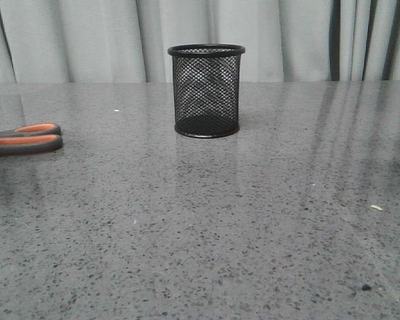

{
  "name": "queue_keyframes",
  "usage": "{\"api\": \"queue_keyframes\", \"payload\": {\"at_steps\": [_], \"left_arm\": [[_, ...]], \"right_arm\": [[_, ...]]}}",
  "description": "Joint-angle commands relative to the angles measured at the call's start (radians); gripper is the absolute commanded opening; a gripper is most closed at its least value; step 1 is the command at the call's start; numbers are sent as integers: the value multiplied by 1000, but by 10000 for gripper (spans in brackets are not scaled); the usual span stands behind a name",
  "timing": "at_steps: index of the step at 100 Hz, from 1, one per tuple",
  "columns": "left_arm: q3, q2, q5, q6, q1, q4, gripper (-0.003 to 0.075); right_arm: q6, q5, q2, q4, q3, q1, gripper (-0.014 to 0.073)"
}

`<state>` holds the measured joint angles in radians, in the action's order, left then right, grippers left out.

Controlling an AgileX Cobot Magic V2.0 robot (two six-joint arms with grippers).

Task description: Put scissors into bucket

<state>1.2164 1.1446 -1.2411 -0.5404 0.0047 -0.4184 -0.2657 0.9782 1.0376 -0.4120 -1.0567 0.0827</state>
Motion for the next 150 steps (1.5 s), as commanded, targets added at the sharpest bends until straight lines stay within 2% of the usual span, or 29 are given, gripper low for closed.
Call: {"api": "queue_keyframes", "payload": {"at_steps": [1, 19, 34, 41, 56, 67, 84, 112, 150], "left_arm": [[54, 30, -36, -73, -7, -37, 484], [91, 112, -34, -299, -7, -37, 459], [106, 173, -31, -586, -7, -37, 459], [119, 200, -31, -649, -7, -32, 459], [162, 275, -30, -665, -34, 56, 459], [184, 334, -30, -758, -78, 106, 459], [224, 422, -27, -790, -152, 270, 461], [252, 544, -4, -790, -160, 332, 461], [252, 593, 43, -842, -157, 312, 461]], "right_arm": [[-11, -35, -7, -24, -35, -1, 456], [-13, -36, -7, -24, -35, 31, 456], [-30, -45, -7, -24, -35, 69, 456], [-32, -49, -7, -24, -35, 86, 456], [-39, -73, -7, -17, -35, 124, 456], [-39, -89, -7, 1, -35, 148, 456], [-39, -91, -7, 26, -35, 176, 456], [-39, -86, -7, 31, -35, 189, 456], [-39, -86, -7, 31, -35, 189, 456]]}}
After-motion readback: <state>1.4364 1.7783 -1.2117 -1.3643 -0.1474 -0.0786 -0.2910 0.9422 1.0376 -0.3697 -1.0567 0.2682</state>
